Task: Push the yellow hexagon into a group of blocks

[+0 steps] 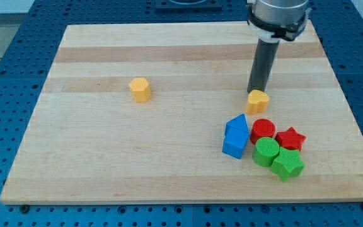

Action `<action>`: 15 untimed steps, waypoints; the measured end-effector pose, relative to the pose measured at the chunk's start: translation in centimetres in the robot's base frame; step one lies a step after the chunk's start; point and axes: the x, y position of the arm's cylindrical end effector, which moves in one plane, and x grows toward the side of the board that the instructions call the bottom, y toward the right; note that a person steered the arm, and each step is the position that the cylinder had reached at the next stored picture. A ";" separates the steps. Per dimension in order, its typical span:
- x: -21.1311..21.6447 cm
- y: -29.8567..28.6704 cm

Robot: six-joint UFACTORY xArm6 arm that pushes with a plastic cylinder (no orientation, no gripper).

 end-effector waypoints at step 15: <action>8.0 -20.5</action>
